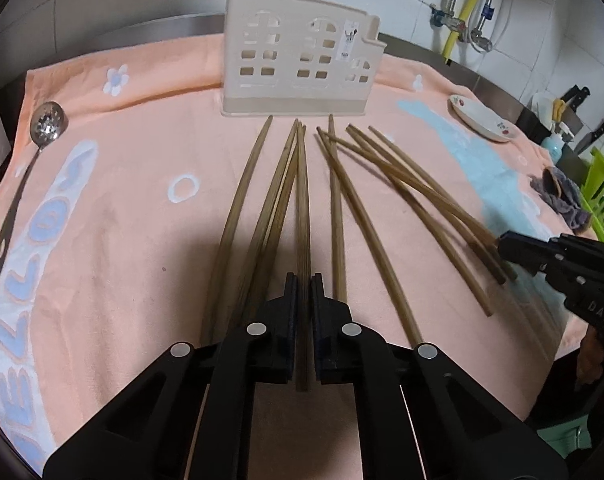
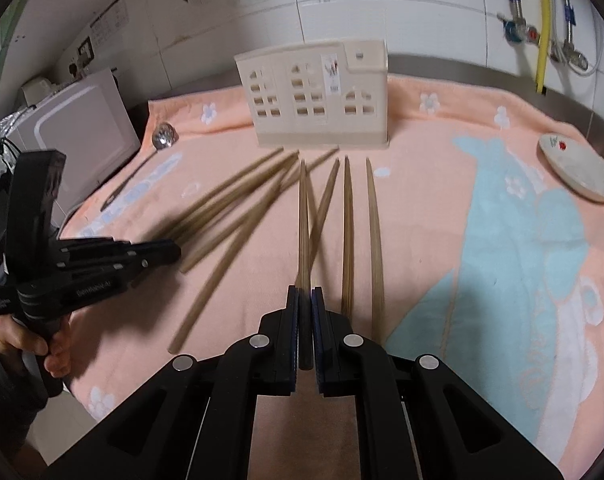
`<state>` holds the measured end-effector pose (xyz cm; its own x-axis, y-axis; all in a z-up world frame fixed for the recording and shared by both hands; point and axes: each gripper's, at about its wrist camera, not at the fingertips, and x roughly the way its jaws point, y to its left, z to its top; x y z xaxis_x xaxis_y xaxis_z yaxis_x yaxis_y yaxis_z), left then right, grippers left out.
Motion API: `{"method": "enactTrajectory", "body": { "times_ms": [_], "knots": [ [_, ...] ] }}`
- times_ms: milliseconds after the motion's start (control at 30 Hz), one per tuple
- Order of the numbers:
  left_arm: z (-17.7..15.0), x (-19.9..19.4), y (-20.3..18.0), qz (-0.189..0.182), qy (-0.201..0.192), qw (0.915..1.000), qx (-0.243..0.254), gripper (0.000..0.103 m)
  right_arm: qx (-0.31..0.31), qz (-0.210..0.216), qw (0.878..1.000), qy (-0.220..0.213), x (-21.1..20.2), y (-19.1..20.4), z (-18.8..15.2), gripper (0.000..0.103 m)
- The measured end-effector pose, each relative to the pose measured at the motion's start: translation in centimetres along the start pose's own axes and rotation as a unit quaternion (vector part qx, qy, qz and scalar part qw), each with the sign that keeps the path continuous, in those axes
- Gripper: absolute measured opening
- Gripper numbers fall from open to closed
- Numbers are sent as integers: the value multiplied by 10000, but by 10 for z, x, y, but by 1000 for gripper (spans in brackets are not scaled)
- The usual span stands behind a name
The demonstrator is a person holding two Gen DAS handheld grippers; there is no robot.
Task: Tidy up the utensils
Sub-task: 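Lower the left gripper onto another wooden chopstick and close on it, then lift both held chopsticks upright and lower them into the white holder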
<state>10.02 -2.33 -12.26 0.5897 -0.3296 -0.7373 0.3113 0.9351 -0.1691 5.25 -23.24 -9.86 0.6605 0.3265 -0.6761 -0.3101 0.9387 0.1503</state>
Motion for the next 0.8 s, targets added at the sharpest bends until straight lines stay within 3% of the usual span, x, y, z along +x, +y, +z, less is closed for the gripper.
{"method": "enactTrajectory", "body": {
  "times_ms": [367,800],
  "knots": [
    [19,-50,-12,-46,-731,9973,88,5,-277,68,9960,-843,-50,8,51,6],
    [69,-81,-17,1,-1200,9921,370,5,-703,96,9916,-1082,-63,11,129,6]
  ]
}}
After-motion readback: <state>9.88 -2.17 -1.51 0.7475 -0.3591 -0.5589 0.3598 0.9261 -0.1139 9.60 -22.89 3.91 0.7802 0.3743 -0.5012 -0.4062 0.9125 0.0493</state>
